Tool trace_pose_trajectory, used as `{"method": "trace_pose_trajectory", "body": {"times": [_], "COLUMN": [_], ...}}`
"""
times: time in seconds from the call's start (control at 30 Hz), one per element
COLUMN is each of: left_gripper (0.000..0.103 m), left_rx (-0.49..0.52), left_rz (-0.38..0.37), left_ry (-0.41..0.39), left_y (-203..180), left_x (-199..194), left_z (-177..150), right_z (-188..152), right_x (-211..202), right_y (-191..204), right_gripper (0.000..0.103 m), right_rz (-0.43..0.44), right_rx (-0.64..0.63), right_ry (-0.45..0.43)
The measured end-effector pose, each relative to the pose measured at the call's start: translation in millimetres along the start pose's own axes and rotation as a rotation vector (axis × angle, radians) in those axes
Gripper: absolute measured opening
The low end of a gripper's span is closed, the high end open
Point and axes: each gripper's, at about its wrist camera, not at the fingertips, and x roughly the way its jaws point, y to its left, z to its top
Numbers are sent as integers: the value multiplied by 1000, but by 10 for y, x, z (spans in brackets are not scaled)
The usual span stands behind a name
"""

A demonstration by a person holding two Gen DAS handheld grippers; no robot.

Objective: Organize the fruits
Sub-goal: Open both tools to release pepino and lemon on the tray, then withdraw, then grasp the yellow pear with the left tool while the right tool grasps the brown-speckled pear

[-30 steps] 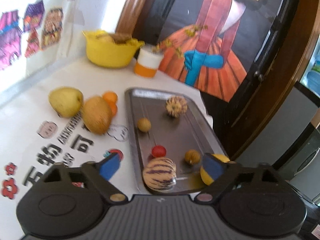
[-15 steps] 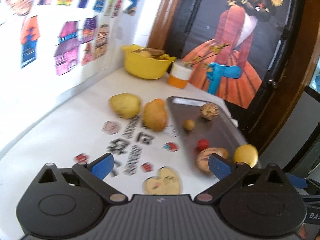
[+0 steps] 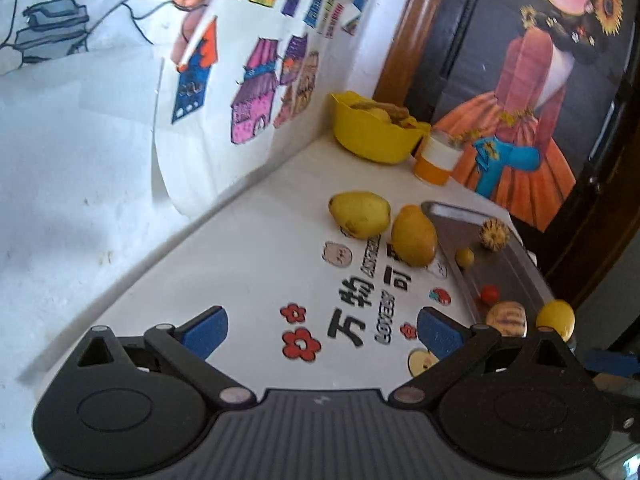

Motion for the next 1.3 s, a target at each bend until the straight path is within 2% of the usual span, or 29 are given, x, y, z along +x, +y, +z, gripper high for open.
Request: {"method": "trace_pose_trajectory", "body": {"times": [0.17,0.3,0.4,0.47,0.63,0.9,1.2,1.3], "left_gripper": [103,103,103,103,103,102,102,99], "left_rx": [-17,-45,-51,-54,-87,-128,-198,-195], "left_rz": [-11,-7,0,0,-14,-44,-73,-76], "left_ry": [-25,-18,-20,-14,23,50,127,128], "left_y": [4,5,-10,-14,-8,-136,-196,-208], "left_x": [63,256,454,582,909,1408,1943,2036], "left_z": [174,269,351,389,489,694,820,833], "right_z": [575,1023,1258,1333,1219,964,976,990], "right_x": [169,329,507,646,950,1579,2073,2190], "right_y": [-90,-187,-259,-302,-386,-551,-499,-468], "right_gripper": [102,102,102,102,102,101,82,70], "right_rz": [112,74,39,8,-119,-88,-46,-38], "right_rx": [130,165,111,30,-214,-323,-343,-358], "right_ry": [36,25,26,7,-31,59,127,157]}}
